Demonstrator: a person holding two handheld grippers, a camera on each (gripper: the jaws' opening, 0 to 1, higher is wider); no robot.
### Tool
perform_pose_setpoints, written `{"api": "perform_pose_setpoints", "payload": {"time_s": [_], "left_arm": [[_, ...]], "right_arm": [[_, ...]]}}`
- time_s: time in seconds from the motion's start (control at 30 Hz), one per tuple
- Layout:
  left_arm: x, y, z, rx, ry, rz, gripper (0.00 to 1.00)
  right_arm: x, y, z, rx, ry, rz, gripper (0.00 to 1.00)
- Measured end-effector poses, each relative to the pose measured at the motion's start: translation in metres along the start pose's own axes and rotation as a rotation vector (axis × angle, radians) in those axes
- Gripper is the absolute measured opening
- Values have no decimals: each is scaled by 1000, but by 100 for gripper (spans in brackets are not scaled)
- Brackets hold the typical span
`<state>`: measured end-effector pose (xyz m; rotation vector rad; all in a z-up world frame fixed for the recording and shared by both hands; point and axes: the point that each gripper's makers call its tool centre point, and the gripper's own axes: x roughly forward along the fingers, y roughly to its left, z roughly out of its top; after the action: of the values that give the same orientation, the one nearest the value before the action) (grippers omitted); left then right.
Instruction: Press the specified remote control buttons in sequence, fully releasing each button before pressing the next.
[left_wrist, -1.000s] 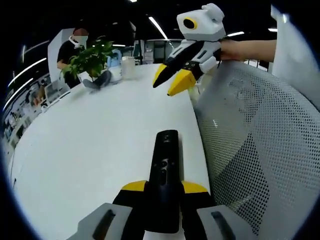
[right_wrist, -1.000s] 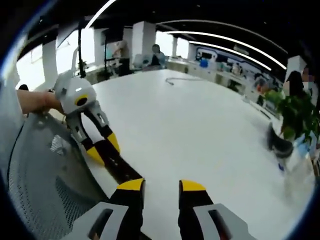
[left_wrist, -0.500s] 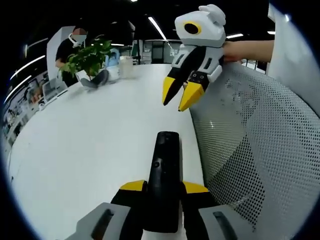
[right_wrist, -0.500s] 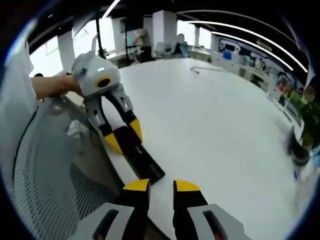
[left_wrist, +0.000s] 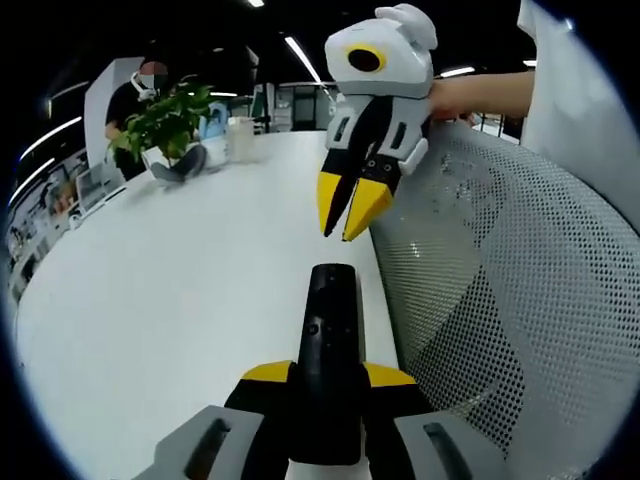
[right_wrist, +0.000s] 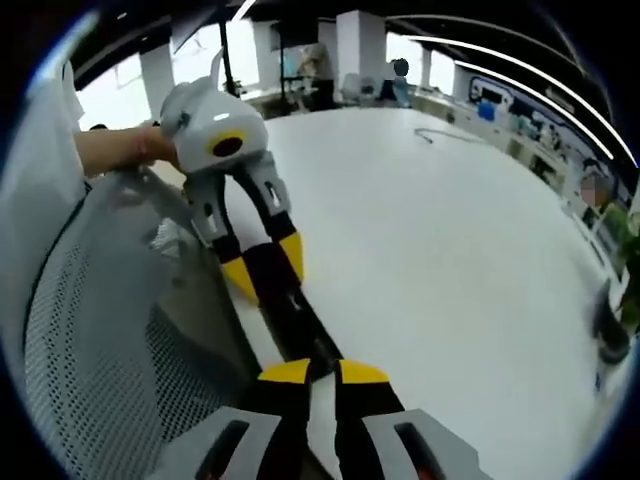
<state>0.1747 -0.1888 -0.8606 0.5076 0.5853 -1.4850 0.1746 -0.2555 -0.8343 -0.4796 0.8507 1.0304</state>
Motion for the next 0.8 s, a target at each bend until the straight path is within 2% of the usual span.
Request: {"api": "perform_pose_setpoints", "payload": {"time_s": [0.2,0.8], "left_arm": [[0,0,0,-3,0,0,25],[1,0,-1,-1,2,-2,25]], "right_arm": [[7,0,-4,-27,35,28,0],[17,1,-10,-96,109,67,0]]}}
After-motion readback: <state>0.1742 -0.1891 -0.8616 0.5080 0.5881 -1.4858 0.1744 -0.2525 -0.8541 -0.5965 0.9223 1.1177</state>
